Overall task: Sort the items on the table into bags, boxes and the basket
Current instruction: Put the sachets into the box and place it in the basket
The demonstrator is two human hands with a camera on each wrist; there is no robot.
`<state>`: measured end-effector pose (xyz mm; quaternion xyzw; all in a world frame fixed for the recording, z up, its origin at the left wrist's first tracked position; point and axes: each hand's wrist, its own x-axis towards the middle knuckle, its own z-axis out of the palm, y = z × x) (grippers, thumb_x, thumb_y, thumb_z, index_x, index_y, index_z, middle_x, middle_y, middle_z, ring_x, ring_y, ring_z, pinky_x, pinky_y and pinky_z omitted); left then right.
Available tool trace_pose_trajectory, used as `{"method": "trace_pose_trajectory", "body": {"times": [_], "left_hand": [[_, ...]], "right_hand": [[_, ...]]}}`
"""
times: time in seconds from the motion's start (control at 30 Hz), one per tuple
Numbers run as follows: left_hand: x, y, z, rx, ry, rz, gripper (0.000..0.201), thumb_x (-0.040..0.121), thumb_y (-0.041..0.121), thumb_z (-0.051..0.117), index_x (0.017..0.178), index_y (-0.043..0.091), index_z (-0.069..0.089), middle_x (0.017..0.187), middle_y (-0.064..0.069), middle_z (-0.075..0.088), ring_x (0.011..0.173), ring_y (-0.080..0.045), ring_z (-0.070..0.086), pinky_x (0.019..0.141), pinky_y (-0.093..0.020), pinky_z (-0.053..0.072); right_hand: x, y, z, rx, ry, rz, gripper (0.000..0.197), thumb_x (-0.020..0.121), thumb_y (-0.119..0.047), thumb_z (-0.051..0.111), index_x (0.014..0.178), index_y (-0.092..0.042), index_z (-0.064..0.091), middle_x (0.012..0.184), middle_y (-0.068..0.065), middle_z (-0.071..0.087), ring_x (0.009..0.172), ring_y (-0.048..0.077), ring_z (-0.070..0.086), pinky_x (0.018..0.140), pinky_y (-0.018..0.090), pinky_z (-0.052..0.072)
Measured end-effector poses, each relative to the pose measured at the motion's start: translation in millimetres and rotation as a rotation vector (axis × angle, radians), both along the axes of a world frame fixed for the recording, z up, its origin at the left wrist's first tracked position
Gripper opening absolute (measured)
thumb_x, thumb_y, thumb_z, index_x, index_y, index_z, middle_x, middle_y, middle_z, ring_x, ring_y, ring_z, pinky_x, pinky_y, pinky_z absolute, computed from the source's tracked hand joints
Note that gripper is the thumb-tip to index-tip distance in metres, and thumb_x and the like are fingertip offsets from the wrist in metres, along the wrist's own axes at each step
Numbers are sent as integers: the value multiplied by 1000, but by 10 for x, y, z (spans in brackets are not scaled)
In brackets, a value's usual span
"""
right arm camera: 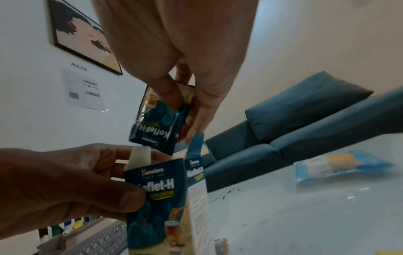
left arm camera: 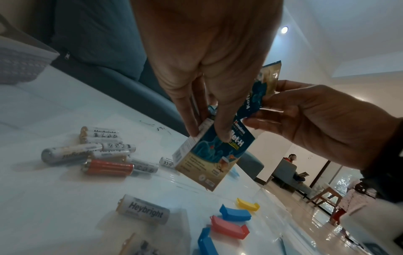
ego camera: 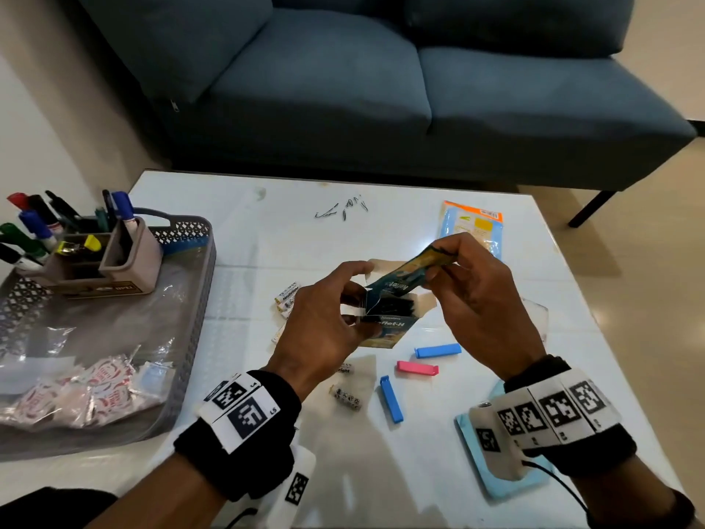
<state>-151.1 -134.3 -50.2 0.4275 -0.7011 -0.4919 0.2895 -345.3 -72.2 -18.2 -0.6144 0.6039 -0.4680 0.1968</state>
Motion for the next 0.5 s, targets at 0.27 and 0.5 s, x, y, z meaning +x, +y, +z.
{"method": "trace_pose_trajectory", "body": {"times": [0.27,0.5], "left_hand": [[1,-13,-18,33,11,-1,74,70,3,90,131,33,60,98,5,75,97,-10,72,84,-35,63],[-13,-8,-57,12,0,7,76,70,2,90,132,32,60,97,7,74,95,-9,71,81,-34,63]], "right_hand": [[-74,-2,-53,-43,61,-123,25,97,-3,64,107,-25,57,101,-28,61,100,-2,65,82,8,52],[-84,15,-25,-6,116,-136,24,95,-6,67,105,-26,57,101,-32,57,97,-4,64,80,4,50]]}}
